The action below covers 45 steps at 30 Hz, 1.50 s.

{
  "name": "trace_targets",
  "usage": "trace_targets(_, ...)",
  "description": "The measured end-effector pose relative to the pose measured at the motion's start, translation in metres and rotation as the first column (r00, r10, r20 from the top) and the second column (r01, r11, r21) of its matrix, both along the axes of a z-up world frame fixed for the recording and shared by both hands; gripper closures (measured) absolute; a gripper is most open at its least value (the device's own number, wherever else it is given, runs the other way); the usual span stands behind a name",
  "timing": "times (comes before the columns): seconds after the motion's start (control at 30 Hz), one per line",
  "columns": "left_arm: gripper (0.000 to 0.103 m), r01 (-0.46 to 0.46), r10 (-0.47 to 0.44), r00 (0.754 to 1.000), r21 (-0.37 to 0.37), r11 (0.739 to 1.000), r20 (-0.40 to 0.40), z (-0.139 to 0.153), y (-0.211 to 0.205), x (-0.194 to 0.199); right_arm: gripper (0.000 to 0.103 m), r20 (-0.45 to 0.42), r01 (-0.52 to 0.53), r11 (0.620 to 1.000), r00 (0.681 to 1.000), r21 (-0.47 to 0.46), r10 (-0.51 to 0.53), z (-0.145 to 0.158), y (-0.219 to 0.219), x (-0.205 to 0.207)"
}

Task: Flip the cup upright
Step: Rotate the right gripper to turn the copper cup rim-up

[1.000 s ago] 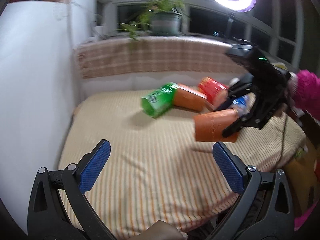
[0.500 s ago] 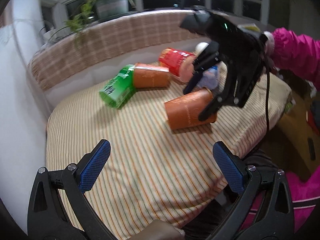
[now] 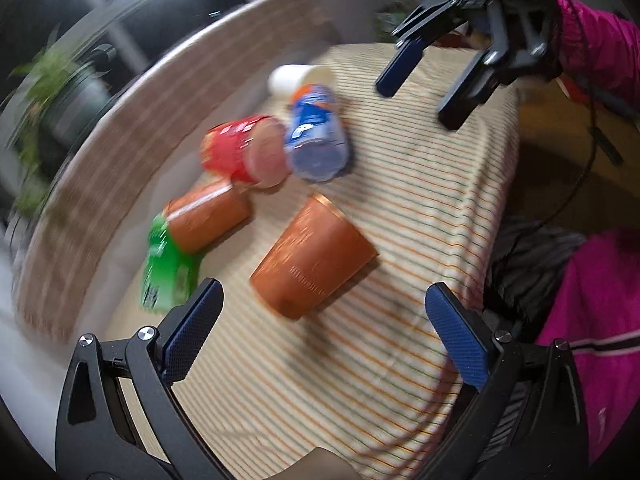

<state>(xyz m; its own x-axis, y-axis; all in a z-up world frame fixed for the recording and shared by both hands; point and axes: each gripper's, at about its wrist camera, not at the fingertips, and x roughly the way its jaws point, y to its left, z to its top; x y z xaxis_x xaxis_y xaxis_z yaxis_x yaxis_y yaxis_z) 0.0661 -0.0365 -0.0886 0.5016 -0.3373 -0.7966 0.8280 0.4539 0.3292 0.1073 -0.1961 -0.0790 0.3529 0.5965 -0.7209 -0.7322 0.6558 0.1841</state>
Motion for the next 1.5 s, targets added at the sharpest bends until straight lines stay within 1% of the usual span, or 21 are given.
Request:
trace_targets(0.13,0.001,0.088,-0.091,0.996,0.090,0.992,0.024,-0.010,-0.019,0.011,0.034,-0.046,0.129,0.989,0.991,0.075,-0.125,-0.008,-0.035,-0.031)
trace_targets(0.2,0.001,0.114,-0.116,0.993,0.126,0.986,0.013,-0.015,-0.025,0.019,0.034,-0.060,0.176,0.980,0.983,0.091,-0.171,-0.010,-0.047,-0.042)
trace_targets(0.3,0.002,0.158,-0.163,0.987,0.200,0.967,0.010,-0.026,-0.035,0.028,0.034,-0.075,0.228,0.966,0.973,0.122,-0.220,-0.011,-0.060,-0.054)
trace_targets(0.33,0.004,0.174,-0.183,0.983,0.232,0.957,0.017,-0.031,-0.039,0.029,0.034,-0.082,0.242,0.961,0.969,0.136,-0.232,-0.012,-0.064,-0.056)
trace_targets(0.4,0.005,0.187,-0.201,0.979,0.266,0.946,0.029,-0.037,-0.043,0.030,0.034,-0.097,0.266,0.950,0.963,0.167,-0.252,-0.011,-0.072,-0.058)
trace_targets(0.5,0.005,0.206,-0.217,0.976,0.279,0.938,0.008,-0.044,-0.049,0.037,0.034,-0.117,0.285,0.937,0.957,0.204,-0.265,-0.013,-0.079,-0.055)
trace_targets(0.57,0.005,0.209,-0.223,0.975,0.302,0.930,0.010,-0.052,-0.052,0.041,0.034,-0.128,0.297,0.929,0.953,0.219,-0.274,-0.014,-0.081,-0.052)
trace_targets(0.67,0.006,0.214,-0.225,0.974,0.303,0.928,0.000,-0.056,-0.057,0.047,0.034,-0.133,0.305,0.925,0.950,0.226,-0.281,-0.015,-0.081,-0.048)
trace_targets(0.7,0.008,0.214,-0.224,0.975,0.300,0.929,-0.003,-0.057,-0.058,0.048,0.034,-0.133,0.308,0.924,0.950,0.226,-0.284,-0.016,-0.082,-0.048)
trace_targets(0.77,0.020,0.209,-0.216,0.976,0.295,0.932,-0.011,-0.058,-0.061,0.051,0.034,-0.137,0.315,0.922,0.947,0.227,-0.290,-0.020,-0.085,-0.048)
trace_targets(0.8,0.021,0.205,-0.209,0.978,0.291,0.935,-0.018,-0.059,-0.062,0.053,0.034,-0.140,0.324,0.918,0.944,0.229,-0.298,-0.021,-0.086,-0.047)
trace_targets(0.83,0.025,0.203,-0.205,0.979,0.287,0.936,-0.026,-0.060,-0.062,0.056,0.034,-0.145,0.331,0.915,0.942,0.231,-0.304,-0.023,-0.087,-0.047)
trace_targets(0.87,0.028,0.200,-0.198,0.980,0.280,0.939,-0.034,-0.061,-0.062,0.058,0.034,-0.151,0.339,0.911,0.938,0.234,-0.311,-0.025,-0.089,-0.046)
trace_targets(1.0,0.029,0.165,-0.157,0.986,0.230,0.959,-0.053,-0.059,-0.061,0.065,0.034,-0.165,0.371,0.897,0.926,0.239,-0.339,-0.027,-0.095,-0.045)
trace_targets(1.1,0.029,0.116,-0.105,0.991,0.159,0.980,-0.079,-0.052,-0.058,0.073,0.034,-0.166,0.388,0.890,0.920,0.240,-0.356,-0.028,-0.098,-0.044)
trace_targets(1.17,0.029,0.067,-0.058,0.994,0.101,0.993,-0.091,-0.046,-0.054,0.079,0.034,-0.166,0.393,0.889,0.917,0.236,-0.362,-0.028,-0.097,-0.045)
trace_targets(1.2,0.029,0.027,-0.021,0.995,0.059,0.998,-0.098,-0.041,-0.051,0.082,0.034,-0.163,0.394,0.889,0.917,0.235,-0.364,-0.027,-0.097,-0.045)
trace_targets(1.23,0.029,-0.002,0.005,0.995,0.032,0.999,-0.103,-0.038,-0.049,0.084,0.034,-0.159,0.396,0.888,0.917,0.235,-0.366,-0.027,-0.096,-0.046)
trace_targets(1.33,0.030,-0.082,0.073,0.990,-0.068,0.994,-0.124,-0.029,-0.039,0.088,0.034,-0.151,0.399,0.885,0.916,0.239,-0.372,-0.025,-0.095,-0.049)
trace_targets(1.37,0.031,-0.112,0.097,0.987,-0.109,0.988,-0.129,-0.026,-0.035,0.087,0.034,-0.147,0.396,0.886,0.917,0.239,-0.371,-0.024,-0.094,-0.050)
trace_targets(1.5,0.031,-0.176,0.155,0.981,-0.208,0.962,-0.114,-0.020,-0.025,0.082,0.034,-0.131,0.383,0.890,0.923,0.248,-0.361,-0.020,-0.088,-0.053)
